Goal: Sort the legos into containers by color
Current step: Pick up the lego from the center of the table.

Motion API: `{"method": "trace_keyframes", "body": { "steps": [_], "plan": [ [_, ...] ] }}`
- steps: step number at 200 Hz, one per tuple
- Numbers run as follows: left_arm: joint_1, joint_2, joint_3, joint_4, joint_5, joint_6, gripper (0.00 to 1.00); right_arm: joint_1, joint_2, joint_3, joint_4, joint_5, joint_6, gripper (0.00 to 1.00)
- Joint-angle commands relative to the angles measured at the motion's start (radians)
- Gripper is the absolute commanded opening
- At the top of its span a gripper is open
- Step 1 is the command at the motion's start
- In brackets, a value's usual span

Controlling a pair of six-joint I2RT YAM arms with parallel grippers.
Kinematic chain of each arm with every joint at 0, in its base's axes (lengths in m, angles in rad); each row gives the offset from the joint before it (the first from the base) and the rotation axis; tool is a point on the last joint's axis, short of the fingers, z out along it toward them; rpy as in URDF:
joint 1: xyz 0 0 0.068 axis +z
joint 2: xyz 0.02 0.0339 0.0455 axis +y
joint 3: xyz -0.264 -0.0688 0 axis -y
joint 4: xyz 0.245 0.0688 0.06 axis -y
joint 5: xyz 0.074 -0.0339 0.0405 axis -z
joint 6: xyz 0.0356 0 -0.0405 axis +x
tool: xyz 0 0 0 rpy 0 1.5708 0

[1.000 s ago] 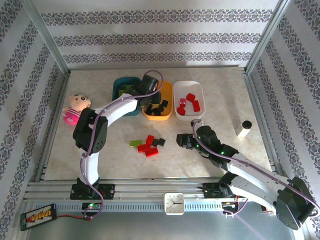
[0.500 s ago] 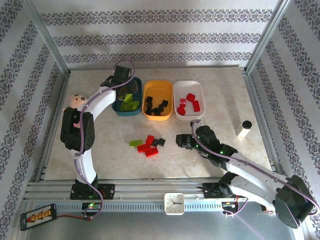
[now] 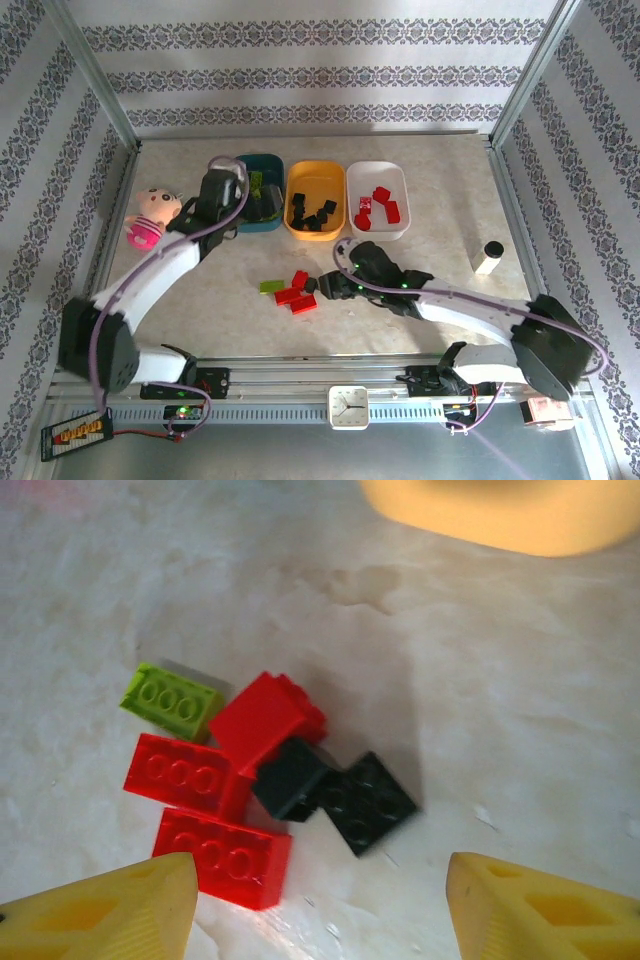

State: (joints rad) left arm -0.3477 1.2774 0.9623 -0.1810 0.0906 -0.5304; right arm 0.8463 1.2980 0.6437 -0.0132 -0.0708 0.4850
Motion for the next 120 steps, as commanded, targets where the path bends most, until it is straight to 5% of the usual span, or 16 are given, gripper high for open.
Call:
{"method": "trace_keyframes", "body": {
  "steps": [1, 66, 120],
  "plan": [
    [-0.020, -0.130, -0.163, 0.053, 0.024, -0.067, 1.00, 0.028, 0.108, 0.116, -0.005, -0.024, -0.097, 0.66],
    [-0.025, -0.609, -0.493, -0.119, 0.010, -0.202, 1.00, 0.030, 0.461, 0.437, -0.233, -0.115, -0.314, 0.64],
    [-0.025, -0.755, -0.551, -0.238, -0.008, -0.212, 1.00, 0.034, 0.572, 0.543, -0.351, -0.118, -0.396, 0.66]
  ]
}}
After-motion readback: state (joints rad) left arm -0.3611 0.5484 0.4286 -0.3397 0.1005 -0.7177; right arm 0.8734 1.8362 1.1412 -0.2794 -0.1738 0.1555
